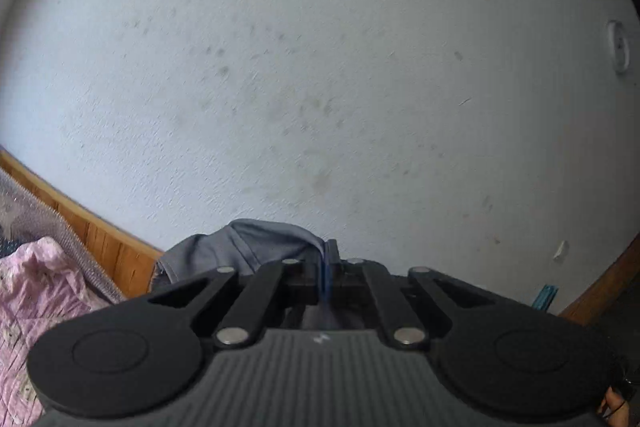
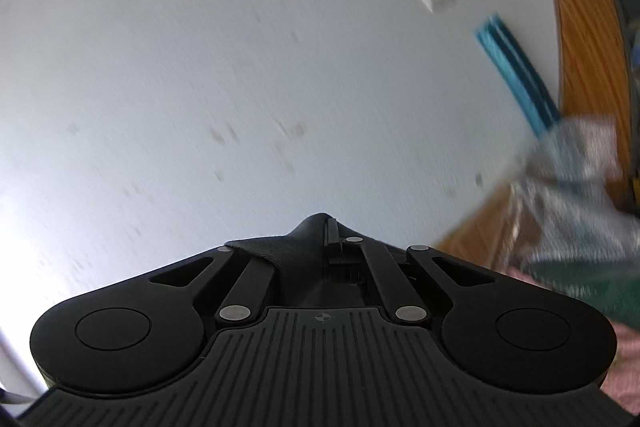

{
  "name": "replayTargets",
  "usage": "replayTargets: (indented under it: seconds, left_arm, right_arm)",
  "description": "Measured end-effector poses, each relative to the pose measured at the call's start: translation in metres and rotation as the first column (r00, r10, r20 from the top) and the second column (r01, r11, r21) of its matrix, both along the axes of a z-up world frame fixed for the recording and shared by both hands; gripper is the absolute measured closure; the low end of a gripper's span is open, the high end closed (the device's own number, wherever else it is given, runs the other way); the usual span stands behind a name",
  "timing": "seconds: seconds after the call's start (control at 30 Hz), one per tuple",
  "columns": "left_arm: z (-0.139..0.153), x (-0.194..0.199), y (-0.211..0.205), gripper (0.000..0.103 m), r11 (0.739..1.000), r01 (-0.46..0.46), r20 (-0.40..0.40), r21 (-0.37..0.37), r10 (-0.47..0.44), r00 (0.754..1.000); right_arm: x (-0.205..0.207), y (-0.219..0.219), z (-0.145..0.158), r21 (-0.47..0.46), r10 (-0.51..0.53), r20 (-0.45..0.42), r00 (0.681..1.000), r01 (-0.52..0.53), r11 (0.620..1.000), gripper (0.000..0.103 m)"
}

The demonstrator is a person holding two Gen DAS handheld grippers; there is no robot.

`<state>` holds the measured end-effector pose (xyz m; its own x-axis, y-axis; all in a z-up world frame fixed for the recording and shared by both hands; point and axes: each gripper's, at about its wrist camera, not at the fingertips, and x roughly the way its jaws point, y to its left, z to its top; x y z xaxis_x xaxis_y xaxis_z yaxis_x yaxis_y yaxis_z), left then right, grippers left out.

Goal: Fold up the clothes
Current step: 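Lift the shirt with both grippers and shake it out above the quilt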

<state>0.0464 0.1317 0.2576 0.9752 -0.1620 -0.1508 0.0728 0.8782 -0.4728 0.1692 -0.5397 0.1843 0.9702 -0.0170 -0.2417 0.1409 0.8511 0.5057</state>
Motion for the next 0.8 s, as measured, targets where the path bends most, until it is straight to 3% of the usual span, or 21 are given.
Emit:
replayTargets:
  seconds: [0.1, 0.17, 0.2, 0.27, 0.37, 0.4, 0.47, 0.57, 0.63, 0.7, 0.73, 0.8]
  left_arm:
    - [0.016, 0.025, -0.002, 0.102, 0.998, -0.056, -0.022, 0.005, 0.056, 0.998]
    - [0.011, 0.070, -0.005, 0.102, 0.990, -0.134, -0.107, 0.043, 0.137, 0.985]
    - [-0.003, 0.100, -0.006, 0.101, 0.980, -0.180, -0.169, 0.082, 0.192, 0.967]
    - [-0.044, 0.163, -0.008, 0.101, 0.946, -0.267, -0.301, 0.186, 0.313, 0.900]
    - [-0.137, 0.207, -0.001, 0.102, 0.899, -0.319, -0.485, 0.300, 0.431, 0.761]
    - [-0.162, 0.207, 0.004, 0.102, 0.900, -0.321, -0.522, 0.293, 0.433, 0.735]
    - [-0.186, 0.188, 0.017, 0.102, 0.921, -0.324, -0.522, 0.217, 0.390, 0.758]
    - [-0.179, 0.173, 0.030, 0.102, 0.928, -0.343, -0.478, 0.147, 0.370, 0.797]
    - [-0.137, 0.161, 0.029, 0.102, 0.938, -0.339, -0.374, 0.075, 0.341, 0.863]
    - [-0.087, 0.141, 0.026, 0.102, 0.953, -0.304, -0.232, 0.002, 0.296, 0.927]
    - [-0.064, 0.124, 0.027, 0.102, 0.960, -0.277, -0.148, -0.033, 0.269, 0.952]
    - [-0.036, 0.074, 0.028, 0.102, 0.975, -0.215, 0.019, -0.054, 0.216, 0.976]
  right_arm:
    - [0.017, 0.007, 0.011, -0.024, -0.011, -0.014, 1.000, 0.011, 1.000, 0.103]
    - [0.028, 0.012, 0.018, -0.040, -0.019, -0.024, 1.000, 0.018, 0.999, 0.103]
    - [0.034, 0.015, 0.022, -0.048, -0.023, -0.029, 0.999, 0.022, 0.999, 0.103]
    - [0.046, 0.022, 0.019, -0.061, -0.024, -0.057, 0.998, 0.020, 0.998, 0.103]
    - [0.077, 0.052, -0.066, -0.055, 0.028, -0.233, 0.972, -0.042, 0.998, 0.103]
    - [0.087, 0.062, -0.094, -0.050, 0.045, -0.290, 0.956, -0.062, 0.997, 0.103]
    - [0.103, 0.079, -0.145, -0.047, 0.075, -0.381, 0.922, -0.100, 0.994, 0.103]
    - [0.111, 0.071, -0.166, -0.057, 0.088, -0.350, 0.933, -0.115, 0.992, 0.103]
    - [0.117, 0.058, -0.147, -0.017, 0.087, -0.269, 0.959, -0.095, 0.995, 0.103]
    - [0.107, 0.048, -0.103, 0.017, 0.080, -0.127, 0.989, -0.079, 0.997, 0.103]
    - [0.094, 0.040, -0.078, 0.039, 0.076, -0.040, 0.996, -0.075, 0.996, 0.103]
    - [0.058, 0.025, -0.040, 0.077, 0.075, 0.124, 0.989, -0.085, 0.993, 0.103]
